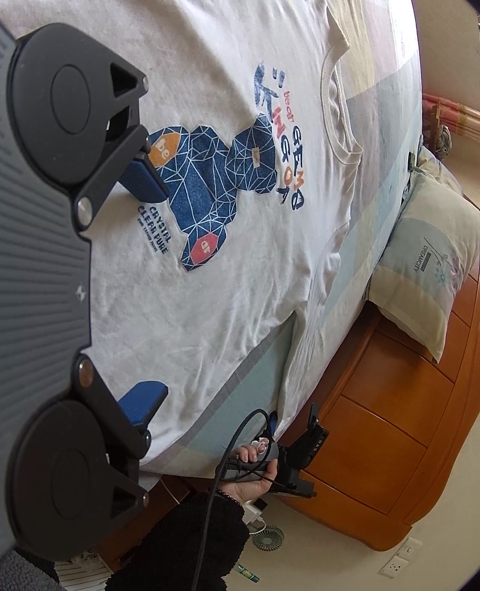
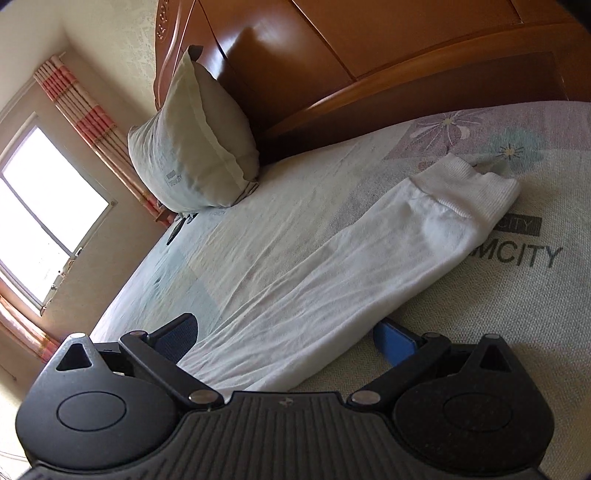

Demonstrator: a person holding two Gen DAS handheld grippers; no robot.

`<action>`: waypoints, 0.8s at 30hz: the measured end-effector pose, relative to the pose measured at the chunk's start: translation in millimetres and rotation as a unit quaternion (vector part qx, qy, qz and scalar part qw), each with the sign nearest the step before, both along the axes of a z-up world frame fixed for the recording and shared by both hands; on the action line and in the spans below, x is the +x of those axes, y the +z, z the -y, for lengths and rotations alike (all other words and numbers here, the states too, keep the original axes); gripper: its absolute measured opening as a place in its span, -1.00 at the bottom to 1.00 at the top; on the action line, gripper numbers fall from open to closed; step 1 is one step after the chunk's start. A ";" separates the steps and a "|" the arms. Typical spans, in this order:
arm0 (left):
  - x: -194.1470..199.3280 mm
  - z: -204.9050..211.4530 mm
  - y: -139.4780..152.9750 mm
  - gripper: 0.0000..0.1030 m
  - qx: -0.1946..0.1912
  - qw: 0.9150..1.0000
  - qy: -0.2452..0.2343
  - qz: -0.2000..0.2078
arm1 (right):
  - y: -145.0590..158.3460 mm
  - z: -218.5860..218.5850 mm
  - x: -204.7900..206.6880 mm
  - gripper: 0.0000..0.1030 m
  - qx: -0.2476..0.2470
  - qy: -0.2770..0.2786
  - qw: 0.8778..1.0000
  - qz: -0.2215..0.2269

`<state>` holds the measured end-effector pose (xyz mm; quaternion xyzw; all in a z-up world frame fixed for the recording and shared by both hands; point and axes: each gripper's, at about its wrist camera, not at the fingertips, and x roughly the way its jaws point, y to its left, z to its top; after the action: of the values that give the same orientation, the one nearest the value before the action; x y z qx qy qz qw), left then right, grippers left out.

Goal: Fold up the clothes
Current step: 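Grasp the white sweatshirt sleeve cuff with the right gripper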

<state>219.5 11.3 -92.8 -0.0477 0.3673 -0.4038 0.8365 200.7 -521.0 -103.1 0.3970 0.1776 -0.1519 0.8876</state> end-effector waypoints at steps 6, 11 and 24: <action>1.0 -0.3 -1.3 0.98 -0.001 1.000 0.001 -0.002 | -4.9 8.8 4.0 1.00 -0.004 -0.014 0.999 0.031; 2.3 -0.1 -3.9 0.98 -0.002 1.000 -0.001 -0.005 | -5.5 12.7 19.2 1.00 -0.025 -0.026 0.999 0.030; -1.2 0.9 1.6 0.98 0.011 1.000 -0.010 0.008 | 12.8 10.9 41.7 1.00 0.002 -0.004 0.999 0.032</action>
<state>218.3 10.4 -91.2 -0.0318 0.3657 -0.4089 0.8355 242.4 -531.9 -90.4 0.4043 0.1478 -0.1420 0.8914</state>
